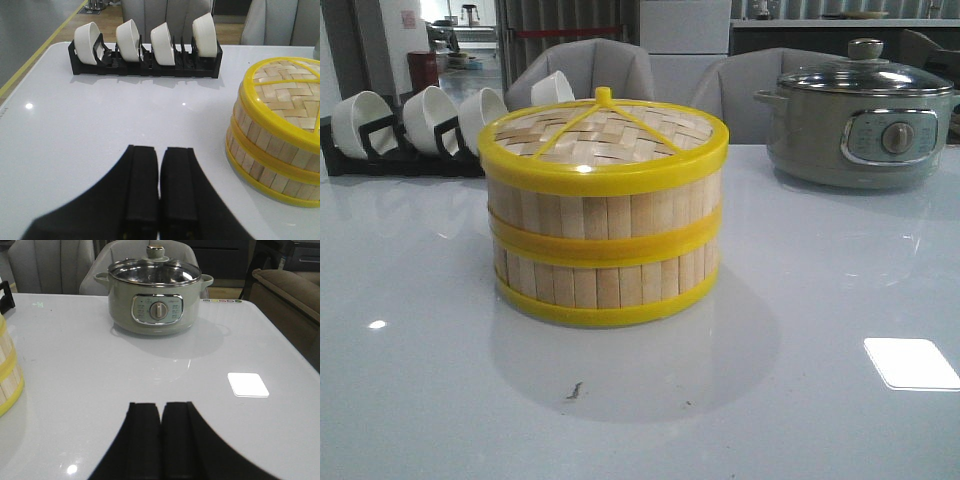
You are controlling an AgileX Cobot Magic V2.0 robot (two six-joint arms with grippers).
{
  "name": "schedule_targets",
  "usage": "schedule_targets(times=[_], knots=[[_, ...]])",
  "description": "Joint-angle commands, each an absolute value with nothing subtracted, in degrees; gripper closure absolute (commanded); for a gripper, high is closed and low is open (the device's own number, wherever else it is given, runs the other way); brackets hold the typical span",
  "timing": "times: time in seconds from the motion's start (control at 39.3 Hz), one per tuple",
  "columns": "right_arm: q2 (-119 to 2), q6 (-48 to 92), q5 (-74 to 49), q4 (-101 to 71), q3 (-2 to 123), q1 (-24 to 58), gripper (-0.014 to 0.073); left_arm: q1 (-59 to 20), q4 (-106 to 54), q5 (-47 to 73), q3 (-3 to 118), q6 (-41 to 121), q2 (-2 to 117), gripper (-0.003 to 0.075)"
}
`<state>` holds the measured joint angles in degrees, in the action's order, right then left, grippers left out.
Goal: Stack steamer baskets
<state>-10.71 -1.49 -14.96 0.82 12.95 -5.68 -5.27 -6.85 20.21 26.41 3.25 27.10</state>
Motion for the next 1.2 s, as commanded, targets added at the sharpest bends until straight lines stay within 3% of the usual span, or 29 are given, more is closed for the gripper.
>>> schedule_targets(times=[0.0, 1.17], knots=[[-11.3, -1.4, -11.3, 1.0, 14.7, -6.1, 0.0553, -5.1, -7.1, 15.4, 28.1, 3.4, 27.2, 0.0623], [-11.3, -1.4, -11.4, 1.0, 14.7, -6.1, 0.0553, -5.1, -2.7, 13.3, 26.9, 3.6, 25.1, 0.0623]])
